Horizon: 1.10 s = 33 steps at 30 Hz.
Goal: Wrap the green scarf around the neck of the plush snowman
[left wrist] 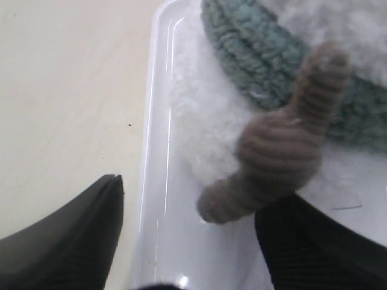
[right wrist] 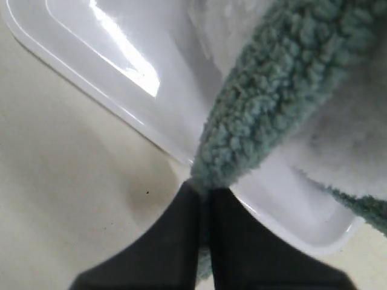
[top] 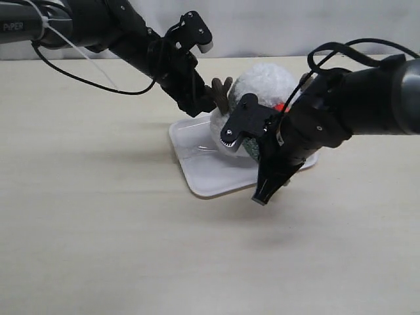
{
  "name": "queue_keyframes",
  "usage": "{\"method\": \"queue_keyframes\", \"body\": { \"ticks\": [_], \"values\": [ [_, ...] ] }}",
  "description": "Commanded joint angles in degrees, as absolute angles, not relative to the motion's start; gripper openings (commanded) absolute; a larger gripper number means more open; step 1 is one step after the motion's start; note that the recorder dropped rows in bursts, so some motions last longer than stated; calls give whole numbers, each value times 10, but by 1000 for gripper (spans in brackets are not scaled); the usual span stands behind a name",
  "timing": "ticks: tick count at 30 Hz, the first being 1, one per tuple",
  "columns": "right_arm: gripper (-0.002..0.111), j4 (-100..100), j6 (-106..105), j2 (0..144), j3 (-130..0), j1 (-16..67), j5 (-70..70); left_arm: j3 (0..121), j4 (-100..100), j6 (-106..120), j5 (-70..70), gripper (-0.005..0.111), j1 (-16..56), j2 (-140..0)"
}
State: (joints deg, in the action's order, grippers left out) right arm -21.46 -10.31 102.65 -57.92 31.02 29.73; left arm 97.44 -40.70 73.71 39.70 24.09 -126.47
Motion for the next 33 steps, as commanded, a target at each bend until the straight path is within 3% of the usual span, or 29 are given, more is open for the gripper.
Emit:
{"method": "queue_keyframes", "body": {
  "ticks": [1,6,8,10,15,19,26,33],
  "values": [
    [17,-221,-107,1025,-580,307,296,974,-416,732,393,59,243,-1263],
    [58,-224,-107,1011,-580,307,323,974,-415,732,392,59,243,-1263],
    [70,-224,-95,1001,-580,308,335,974,-415,732,392,59,243,-1263],
    [75,-221,-84,984,-580,308,349,974,-415,732,392,59,243,-1263],
    [70,-302,53,924,-580,305,386,974,-414,732,386,59,243,-1263],
    [62,-398,266,898,-579,250,381,974,-412,732,386,59,243,-1263],
    [62,-237,101,949,-551,145,171,974,-412,732,386,59,243,-1263],
    [62,-215,71,1044,-597,105,142,974,-412,732,389,59,243,-1263]
  ]
}}
